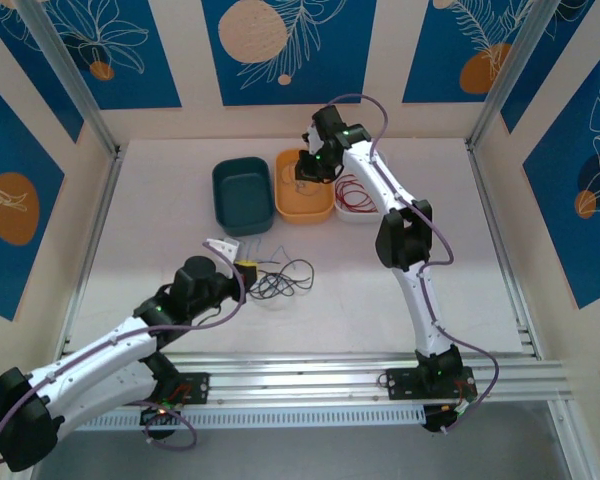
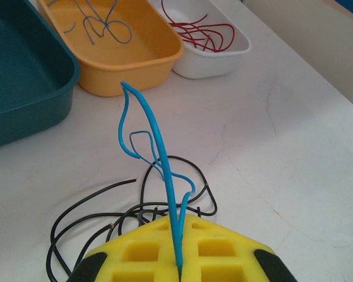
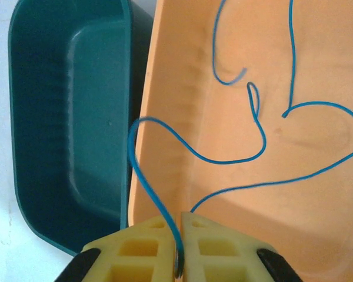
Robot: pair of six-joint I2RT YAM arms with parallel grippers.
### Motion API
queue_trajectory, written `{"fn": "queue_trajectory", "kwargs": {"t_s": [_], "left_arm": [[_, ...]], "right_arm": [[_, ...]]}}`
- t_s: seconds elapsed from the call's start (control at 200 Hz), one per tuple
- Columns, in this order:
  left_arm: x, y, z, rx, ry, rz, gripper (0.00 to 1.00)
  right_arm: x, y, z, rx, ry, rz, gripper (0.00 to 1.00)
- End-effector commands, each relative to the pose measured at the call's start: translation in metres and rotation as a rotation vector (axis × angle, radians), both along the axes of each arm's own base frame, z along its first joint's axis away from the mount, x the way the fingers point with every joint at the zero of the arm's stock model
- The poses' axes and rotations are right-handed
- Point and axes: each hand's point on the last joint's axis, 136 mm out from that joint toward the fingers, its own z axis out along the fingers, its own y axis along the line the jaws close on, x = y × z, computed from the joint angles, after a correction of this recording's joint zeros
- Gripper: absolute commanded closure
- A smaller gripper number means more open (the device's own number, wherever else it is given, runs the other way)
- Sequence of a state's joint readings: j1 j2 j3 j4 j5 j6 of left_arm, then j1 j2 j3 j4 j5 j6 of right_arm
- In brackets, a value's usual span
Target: Untangle the cables
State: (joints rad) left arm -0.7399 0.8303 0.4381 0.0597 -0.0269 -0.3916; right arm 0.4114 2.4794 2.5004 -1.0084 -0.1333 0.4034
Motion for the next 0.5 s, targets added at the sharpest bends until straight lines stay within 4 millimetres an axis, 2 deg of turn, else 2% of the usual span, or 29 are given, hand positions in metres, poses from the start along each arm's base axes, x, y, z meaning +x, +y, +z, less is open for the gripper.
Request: {"fn": "queue_trajectory", "kwargs": {"t_s": [0.0,0.055,0.155,0.33,0.495], "left_arm": [[0.001,-0.001,0.000,-0.005,0.004,-0.007,0.96],[0.001,-0.002,-0.001,-0.003,0.009,-0.006,0.96],[0.001,-0.002,-0.004,-0.002,0.018,-0.006,0.94],[0.002,-0.004,-0.005,-0.005,0.020,-0.005,0.92],[0.009,0.000,-0.009,-0.010,0.043,0.048,0.92]], "right_arm": [[-0.006,0.007,-0.009,0.032,0.052,0.014,0.80],[-0.006,0.007,-0.010,0.030,0.059,0.012,0.72],[-0.008,0.004,-0.006,0.020,0.057,0.013,0.63],[-0.014,-0.004,0.021,-0.001,0.008,0.016,0.55],[-0.031,-0.011,0.044,-0.008,-0.040,0.010,0.48]]}}
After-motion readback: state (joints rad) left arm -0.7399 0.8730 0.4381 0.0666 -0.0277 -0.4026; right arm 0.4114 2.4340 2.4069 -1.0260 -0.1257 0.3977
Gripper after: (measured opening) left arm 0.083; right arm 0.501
